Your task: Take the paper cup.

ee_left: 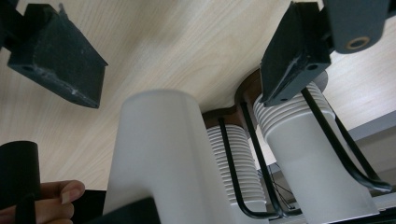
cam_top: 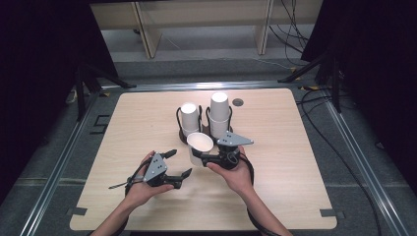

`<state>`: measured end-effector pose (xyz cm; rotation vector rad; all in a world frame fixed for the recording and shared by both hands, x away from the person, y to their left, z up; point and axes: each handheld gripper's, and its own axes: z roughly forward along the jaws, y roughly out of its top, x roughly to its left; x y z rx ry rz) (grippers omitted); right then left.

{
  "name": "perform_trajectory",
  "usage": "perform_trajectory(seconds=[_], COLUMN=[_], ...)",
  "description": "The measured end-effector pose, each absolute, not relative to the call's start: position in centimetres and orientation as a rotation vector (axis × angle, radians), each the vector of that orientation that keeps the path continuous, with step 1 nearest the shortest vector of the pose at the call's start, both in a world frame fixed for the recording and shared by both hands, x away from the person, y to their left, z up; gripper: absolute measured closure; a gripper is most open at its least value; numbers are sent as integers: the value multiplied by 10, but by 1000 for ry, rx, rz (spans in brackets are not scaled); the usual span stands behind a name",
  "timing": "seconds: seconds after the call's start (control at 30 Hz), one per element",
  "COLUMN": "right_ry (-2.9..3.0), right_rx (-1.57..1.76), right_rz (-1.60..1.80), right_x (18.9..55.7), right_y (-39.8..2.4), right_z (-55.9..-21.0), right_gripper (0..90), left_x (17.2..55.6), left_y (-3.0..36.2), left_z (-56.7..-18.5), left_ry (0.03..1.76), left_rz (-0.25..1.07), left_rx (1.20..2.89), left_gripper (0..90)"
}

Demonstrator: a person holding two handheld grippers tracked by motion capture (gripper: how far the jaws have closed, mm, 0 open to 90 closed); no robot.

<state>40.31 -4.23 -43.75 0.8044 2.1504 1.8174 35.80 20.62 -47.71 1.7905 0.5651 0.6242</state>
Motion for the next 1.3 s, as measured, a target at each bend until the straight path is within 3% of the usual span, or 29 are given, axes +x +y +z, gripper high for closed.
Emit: perform_trajectory(seconds=[0.5, 0.97, 1.1, 1.23, 1.3], right_ry=[2224, 2250, 2253, 2249, 2255], right_rx=[704, 683, 655, 694, 699], right_rz=[1774, 1724, 1720, 1747, 1750], right_x=[393, 389, 390, 391, 391], right_y=[-26, -20, -17, -16, -16], right_z=[-443, -445, -446, -447, -447], right_gripper=[332, 301, 268, 149, 157], left_x=[365, 367, 367, 368, 368], left_y=[190, 182, 182, 184, 185], left_z=[-476, -478, -479, -478, -477], left_ry=[550, 529, 538, 537, 541], left_rz=[616, 619, 612, 625, 628], left_rx=[1815, 1819, 1802, 1783, 1791], left_gripper=[75, 210, 261, 280, 283])
